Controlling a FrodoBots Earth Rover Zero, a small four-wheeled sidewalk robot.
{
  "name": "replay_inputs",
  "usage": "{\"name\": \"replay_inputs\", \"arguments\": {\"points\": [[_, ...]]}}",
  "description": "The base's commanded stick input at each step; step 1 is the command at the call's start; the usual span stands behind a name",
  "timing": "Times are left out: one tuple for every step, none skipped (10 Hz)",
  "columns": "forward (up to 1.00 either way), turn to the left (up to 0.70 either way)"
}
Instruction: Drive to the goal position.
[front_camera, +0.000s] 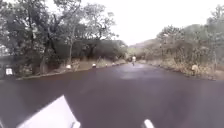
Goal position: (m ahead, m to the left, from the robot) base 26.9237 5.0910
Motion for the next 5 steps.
{"name": "replay_inputs", "arguments": {"points": [[1.00,-0.40],[1.00,-0.40],[1.00,-0.40],[1.00,-0.40],[1.00,-0.40]]}}
